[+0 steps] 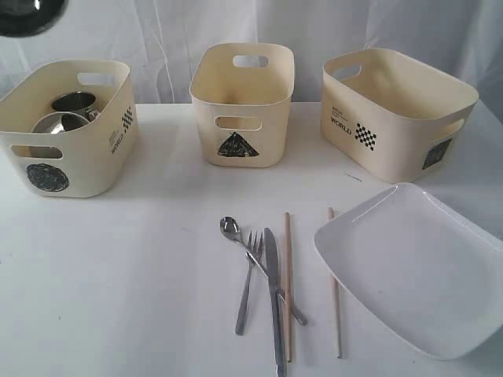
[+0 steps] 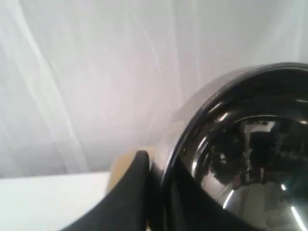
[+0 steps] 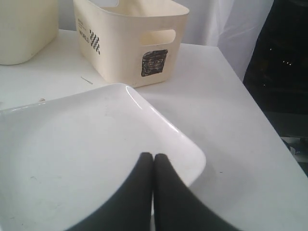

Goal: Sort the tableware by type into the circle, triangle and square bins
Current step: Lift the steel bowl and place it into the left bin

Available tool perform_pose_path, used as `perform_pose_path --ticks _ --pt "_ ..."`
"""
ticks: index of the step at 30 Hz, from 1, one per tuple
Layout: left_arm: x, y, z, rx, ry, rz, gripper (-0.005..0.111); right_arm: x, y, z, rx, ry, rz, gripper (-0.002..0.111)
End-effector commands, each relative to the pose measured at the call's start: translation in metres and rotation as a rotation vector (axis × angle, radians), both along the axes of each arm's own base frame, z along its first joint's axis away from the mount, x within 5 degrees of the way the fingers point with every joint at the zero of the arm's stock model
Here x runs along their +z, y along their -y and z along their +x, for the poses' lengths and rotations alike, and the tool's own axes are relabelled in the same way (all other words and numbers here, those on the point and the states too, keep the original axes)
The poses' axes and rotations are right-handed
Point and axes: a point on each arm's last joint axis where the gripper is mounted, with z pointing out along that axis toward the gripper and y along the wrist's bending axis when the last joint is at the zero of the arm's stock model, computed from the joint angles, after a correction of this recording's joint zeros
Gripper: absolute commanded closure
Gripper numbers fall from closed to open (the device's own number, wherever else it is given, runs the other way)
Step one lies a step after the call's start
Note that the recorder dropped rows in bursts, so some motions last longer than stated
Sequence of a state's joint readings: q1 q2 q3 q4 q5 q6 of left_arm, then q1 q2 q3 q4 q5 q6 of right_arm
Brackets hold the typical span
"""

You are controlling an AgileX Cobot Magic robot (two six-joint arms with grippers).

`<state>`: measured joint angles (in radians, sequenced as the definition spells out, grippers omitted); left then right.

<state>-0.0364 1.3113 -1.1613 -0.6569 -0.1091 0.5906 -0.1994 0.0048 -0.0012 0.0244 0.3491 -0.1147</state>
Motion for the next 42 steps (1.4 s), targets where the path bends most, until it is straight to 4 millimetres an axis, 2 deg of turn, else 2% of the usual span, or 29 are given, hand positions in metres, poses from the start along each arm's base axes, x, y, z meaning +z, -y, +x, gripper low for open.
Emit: perform_pose_path --ticks 1,3,8,11,14,17,20,22,25,30,37,39,40,41,42 --pt "0.001 -0.013 0.014 0.154 0.114 -0.083 0.107 0.0 0.0 0.0 0.002 0.01 -0.002 0.108" --pt "-0.011 -0.016 0.027 0.196 0.107 -0.133 0.107 0.0 0.0 0.0 0.002 0.01 -0.002 0.108" --pt "-0.07 -0.025 0.079 0.316 0.126 -0.175 0.107 0.0 0.0 0.0 0.002 0.01 -0.002 0.108" --pt "-0.099 -0.018 0.103 0.246 0.053 -0.112 0.104 0.0 0.0 0.0 0.002 0.01 -0.002 0.108" --pt "-0.121 -0.007 0.116 0.11 -0.067 0.022 0.092 0.0 0.0 0.0 0.002 0.01 -0.002 0.108" --pt "-0.138 -0.002 0.122 0.045 -0.151 0.092 0.075 0.0 0.0 0.0 0.002 0.01 -0.002 0.108" --pt "-0.137 -0.002 0.122 0.032 -0.153 0.107 0.056 0.0 0.0 0.0 0.002 0.01 -0.002 0.108" --pt "-0.131 -0.002 0.12 0.032 -0.142 0.106 0.048 0.0 0.0 0.0 0.002 0.01 -0.002 0.108" --pt "-0.111 -0.002 0.112 0.034 -0.109 0.105 0.045 0.0 0.0 0.0 0.002 0.01 -0.002 0.108" --pt "-0.057 -0.003 0.088 0.039 0.032 0.107 0.045 0.0 0.0 0.0 0.002 0.01 -0.002 0.108" --pt "0.02 -0.005 0.031 0.048 0.19 0.102 0.047 0.0 0.0 0.0 0.002 0.01 -0.002 0.108" --pt "0.032 -0.005 0.013 0.048 0.162 0.104 0.058 0.0 0.0 0.0 0.002 0.01 -0.002 0.108" --pt "0.039 -0.006 -0.004 0.047 0.105 0.107 0.079 0.0 0.0 0.0 0.002 0.01 -0.002 0.108" --pt "0.04 -0.006 -0.011 0.046 0.074 0.111 0.088 0.0 0.0 0.0 0.002 0.01 -0.002 0.108" --pt "0.04 -0.008 -0.024 0.041 -0.009 0.147 0.106 0.0 0.0 0.0 0.002 0.01 -0.002 0.108"
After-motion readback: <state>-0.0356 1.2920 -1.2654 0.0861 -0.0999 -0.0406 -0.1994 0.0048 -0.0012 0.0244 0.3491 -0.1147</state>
